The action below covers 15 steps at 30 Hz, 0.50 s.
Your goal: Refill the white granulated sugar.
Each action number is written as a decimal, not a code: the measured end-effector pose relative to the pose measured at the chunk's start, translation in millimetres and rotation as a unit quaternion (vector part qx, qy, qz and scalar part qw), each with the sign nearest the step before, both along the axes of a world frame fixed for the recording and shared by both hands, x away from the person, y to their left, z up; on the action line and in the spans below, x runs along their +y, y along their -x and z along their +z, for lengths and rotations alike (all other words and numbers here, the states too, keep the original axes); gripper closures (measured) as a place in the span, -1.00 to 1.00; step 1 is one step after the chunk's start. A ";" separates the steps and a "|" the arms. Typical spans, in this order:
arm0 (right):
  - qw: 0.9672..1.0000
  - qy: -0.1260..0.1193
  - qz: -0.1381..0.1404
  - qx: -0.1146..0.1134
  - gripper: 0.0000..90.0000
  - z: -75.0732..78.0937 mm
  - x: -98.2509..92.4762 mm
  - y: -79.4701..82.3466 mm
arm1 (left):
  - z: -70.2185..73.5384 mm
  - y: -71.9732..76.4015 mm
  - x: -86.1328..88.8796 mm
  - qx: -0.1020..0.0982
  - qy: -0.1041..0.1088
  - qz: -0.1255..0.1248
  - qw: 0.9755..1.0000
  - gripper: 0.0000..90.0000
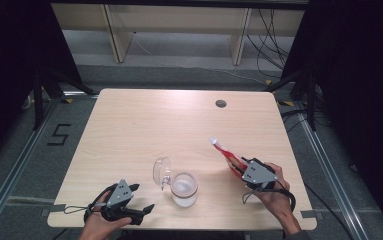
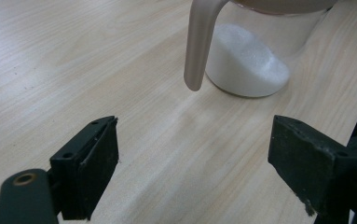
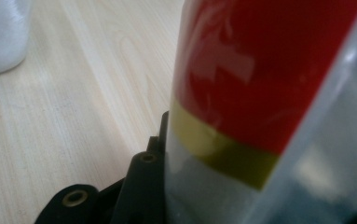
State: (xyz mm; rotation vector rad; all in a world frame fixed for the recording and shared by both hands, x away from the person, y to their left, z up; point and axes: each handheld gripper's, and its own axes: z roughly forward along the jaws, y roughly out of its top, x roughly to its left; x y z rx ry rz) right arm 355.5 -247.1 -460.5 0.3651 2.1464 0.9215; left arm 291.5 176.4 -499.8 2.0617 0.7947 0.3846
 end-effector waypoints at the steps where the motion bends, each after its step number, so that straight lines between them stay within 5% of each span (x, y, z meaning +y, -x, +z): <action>1: 1.000 -0.009 0.000 0.007 0.65 0.4 -2.1 0.0 | 0.5 0.3 0.2 0.000 -0.003 0.001 1.000 -0.65; 3: 1.000 -0.025 -0.011 0.013 0.65 0.4 -5.9 0.0 | 0.6 0.3 0.3 -0.001 -0.002 0.002 1.000 -0.65; 4: 0.999 -0.031 -0.014 0.014 0.65 0.4 -7.6 -0.8 | -0.3 1.1 -1.7 0.001 0.016 0.005 1.000 -0.65; 15: 0.996 -0.079 -0.035 0.022 0.62 -1.6 -21.5 -3.0 | 0.6 0.7 -0.3 -0.002 0.011 0.000 1.000 -0.65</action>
